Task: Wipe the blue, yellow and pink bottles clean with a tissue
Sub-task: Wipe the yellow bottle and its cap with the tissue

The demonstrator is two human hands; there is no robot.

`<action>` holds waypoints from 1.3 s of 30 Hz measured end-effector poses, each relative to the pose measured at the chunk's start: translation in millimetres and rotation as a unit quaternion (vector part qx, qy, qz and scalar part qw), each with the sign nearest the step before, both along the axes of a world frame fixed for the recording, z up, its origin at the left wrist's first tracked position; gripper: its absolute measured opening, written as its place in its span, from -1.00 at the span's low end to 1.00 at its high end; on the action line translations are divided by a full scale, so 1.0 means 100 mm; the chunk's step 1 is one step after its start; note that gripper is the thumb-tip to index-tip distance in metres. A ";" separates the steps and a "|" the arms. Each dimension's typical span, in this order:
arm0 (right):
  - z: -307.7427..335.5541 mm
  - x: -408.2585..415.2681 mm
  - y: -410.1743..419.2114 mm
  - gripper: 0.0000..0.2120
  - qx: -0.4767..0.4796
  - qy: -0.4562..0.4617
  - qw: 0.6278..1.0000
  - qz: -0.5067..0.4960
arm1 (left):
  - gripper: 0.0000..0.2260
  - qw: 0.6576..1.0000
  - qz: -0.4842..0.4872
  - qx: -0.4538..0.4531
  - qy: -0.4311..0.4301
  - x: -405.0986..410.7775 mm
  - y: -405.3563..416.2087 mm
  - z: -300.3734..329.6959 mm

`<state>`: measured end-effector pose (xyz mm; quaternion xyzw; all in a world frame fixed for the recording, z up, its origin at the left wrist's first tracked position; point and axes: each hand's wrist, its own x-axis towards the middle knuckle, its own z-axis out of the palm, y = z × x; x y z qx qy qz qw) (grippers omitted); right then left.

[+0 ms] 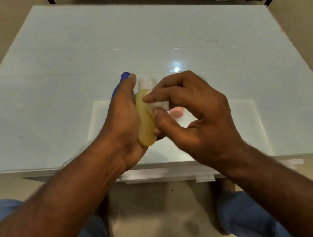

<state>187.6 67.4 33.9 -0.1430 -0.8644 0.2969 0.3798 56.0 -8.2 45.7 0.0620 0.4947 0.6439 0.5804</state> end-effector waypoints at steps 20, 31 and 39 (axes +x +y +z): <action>0.05 0.06 0.07 -0.83 -0.096 0.008 0.995 -0.004 | -0.34 0.998 0.043 0.023 0.040 0.00 0.03 -0.02; 0.10 0.08 0.09 -0.75 -0.186 0.031 0.982 -0.017 | -0.19 0.998 0.012 0.066 0.021 -0.07 0.05 -0.08; 0.06 0.03 -0.06 -0.87 -0.055 -0.023 0.995 0.082 | -0.72 0.995 -0.001 0.089 -0.040 -0.15 0.03 0.07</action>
